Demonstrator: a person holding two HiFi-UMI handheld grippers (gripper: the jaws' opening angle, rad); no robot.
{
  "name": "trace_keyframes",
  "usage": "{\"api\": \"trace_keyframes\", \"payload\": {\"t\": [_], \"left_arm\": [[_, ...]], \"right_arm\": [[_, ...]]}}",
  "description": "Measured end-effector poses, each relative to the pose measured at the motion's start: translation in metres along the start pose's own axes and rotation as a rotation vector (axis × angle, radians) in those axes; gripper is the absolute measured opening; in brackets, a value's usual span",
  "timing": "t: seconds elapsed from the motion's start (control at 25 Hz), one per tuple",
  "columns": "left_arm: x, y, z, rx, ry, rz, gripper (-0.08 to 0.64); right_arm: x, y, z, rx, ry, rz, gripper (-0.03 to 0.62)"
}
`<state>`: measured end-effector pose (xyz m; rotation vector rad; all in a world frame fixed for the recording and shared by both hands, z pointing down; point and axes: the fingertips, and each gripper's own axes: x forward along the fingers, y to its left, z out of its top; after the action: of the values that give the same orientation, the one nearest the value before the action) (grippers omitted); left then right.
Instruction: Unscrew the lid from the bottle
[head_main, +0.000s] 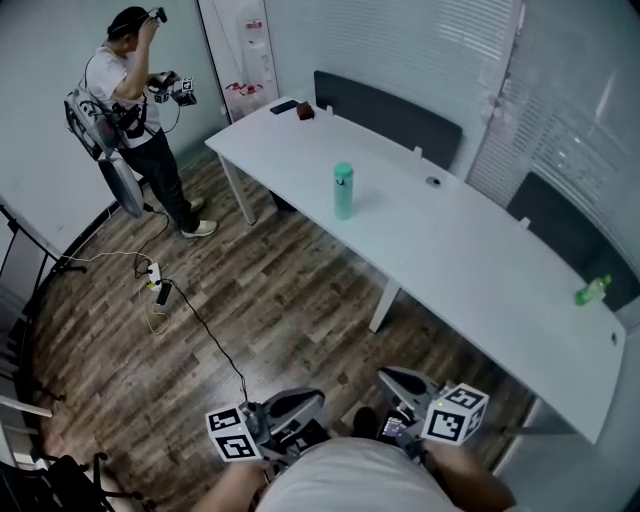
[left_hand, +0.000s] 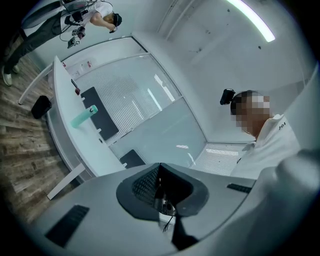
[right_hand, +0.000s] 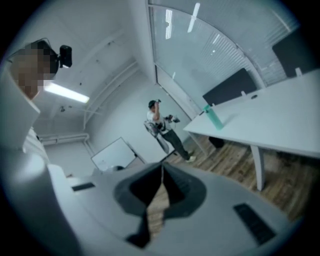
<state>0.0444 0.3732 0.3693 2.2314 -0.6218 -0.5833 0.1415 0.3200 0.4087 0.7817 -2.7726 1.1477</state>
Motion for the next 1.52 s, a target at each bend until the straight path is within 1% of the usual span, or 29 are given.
{"api": "trace_keyframes", "payload": {"t": [0.2, 0.52, 0.68, 0.84, 1.16, 1.52], "left_arm": [[-0.001, 0.002, 0.001, 0.003, -0.008, 0.012, 0.014], [0.006, 0.007, 0.005, 0.014, -0.031, 0.029, 0.014], [0.011, 0.010, 0.005, 0.022, -0.032, 0.048, 0.015], [0.021, 0.011, 0.001, 0.021, -0.033, 0.053, 0.015], [0.043, 0.016, -0.003, 0.035, -0.065, 0.069, 0.017], [0.069, 0.019, -0.013, 0.042, -0.087, 0.099, 0.020]], "right_arm": [[0.000, -0.005, 0.002, 0.015, -0.013, -0.002, 0.025], [-0.002, -0.017, 0.008, 0.006, -0.020, -0.013, 0.032], [-0.005, -0.023, 0.011, 0.009, -0.011, -0.014, 0.087], [-0.009, -0.030, 0.013, 0.010, 0.000, -0.013, 0.107], [-0.017, -0.048, 0.022, 0.005, 0.014, -0.002, 0.114], [-0.028, -0.070, 0.031, 0.003, 0.041, 0.030, 0.118]]}}
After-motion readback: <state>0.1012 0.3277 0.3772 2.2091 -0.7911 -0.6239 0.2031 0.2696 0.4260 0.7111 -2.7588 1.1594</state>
